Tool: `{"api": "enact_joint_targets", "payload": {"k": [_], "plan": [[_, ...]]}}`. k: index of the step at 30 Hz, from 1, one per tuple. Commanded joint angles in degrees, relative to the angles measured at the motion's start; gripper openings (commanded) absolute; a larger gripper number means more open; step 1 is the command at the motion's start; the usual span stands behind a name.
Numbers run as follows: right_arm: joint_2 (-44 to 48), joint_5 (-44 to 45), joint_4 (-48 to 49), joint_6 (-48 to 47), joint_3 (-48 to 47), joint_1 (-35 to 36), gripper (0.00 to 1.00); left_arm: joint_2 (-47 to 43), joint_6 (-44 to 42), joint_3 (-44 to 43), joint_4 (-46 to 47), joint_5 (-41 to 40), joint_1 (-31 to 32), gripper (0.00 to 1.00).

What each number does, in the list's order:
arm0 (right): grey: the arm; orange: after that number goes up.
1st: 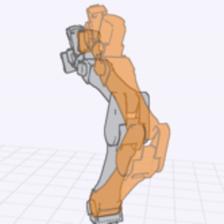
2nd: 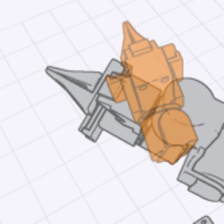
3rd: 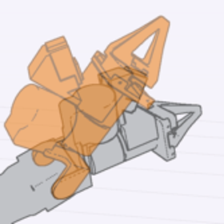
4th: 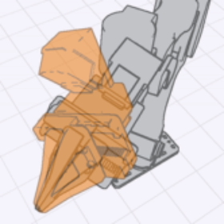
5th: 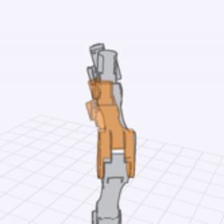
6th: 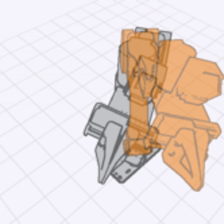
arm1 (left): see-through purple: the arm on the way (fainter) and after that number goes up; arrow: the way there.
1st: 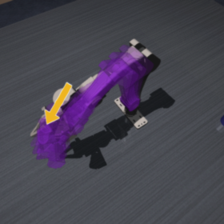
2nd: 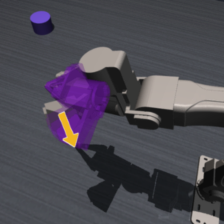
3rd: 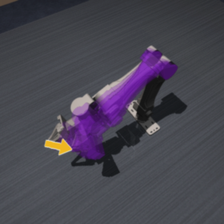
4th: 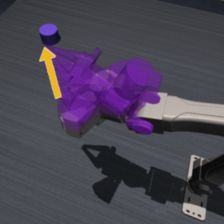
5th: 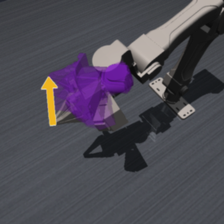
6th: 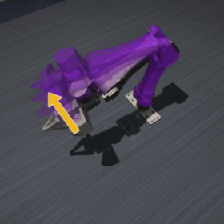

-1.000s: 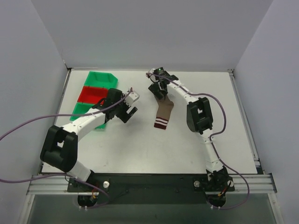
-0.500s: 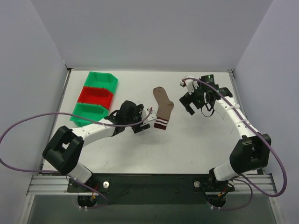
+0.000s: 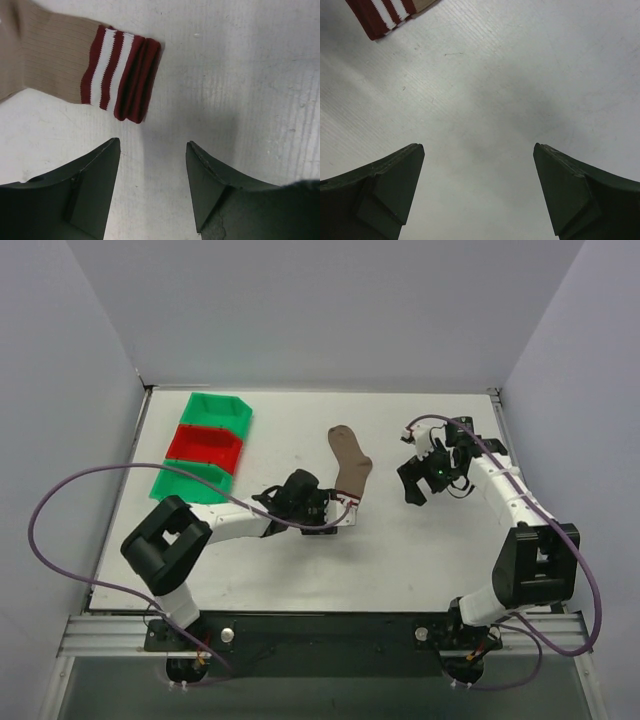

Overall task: Roll the socks
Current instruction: Roll the sock at the center of the board.

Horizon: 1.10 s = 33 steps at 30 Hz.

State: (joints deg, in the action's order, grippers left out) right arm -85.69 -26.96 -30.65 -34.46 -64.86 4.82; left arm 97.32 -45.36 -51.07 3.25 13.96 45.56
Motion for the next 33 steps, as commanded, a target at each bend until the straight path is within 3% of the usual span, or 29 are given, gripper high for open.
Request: {"api": "enact_joint_targets", "payload": {"k": [1, 4, 14, 16, 20, 23, 33], "plan": [[2.54, -3.45, -3.53, 0.62, -2.99, -0.25, 1.00, 3.40, -3.32, -3.51, 3.51, -0.77, 0.05, 0.65], [3.60, -4.06, -3.62, 0.53, -2.73, -0.34, 1.00, 5.33, -3.68, -3.68, 5.71, -2.96, 0.93, 0.64], [4.12, -4.50, -3.54, 0.27, -2.20, -0.78, 1.00, 11.57, -7.10, -8.16, 2.47, -5.25, 2.77, 0.48], [4.30, -4.68, -3.54, 0.27, -2.11, -0.78, 1.00, 12.54, -7.37, -8.78, 0.89, -5.17, 3.13, 0.39], [5.53, -4.85, -3.62, 0.01, -2.03, -1.22, 1.00, 14.21, -8.77, -10.01, -1.40, -5.78, 3.74, 0.11], [5.97, -4.94, -3.54, 0.00, -2.11, -1.83, 1.00, 15.00, -8.87, -10.80, -2.72, -5.61, 4.18, 0.00], [10.37, -7.22, -5.73, -2.01, -2.20, -4.47, 1.00, 13.60, -3.34, -17.39, -16.48, -3.24, 3.92, 0.00]]}}
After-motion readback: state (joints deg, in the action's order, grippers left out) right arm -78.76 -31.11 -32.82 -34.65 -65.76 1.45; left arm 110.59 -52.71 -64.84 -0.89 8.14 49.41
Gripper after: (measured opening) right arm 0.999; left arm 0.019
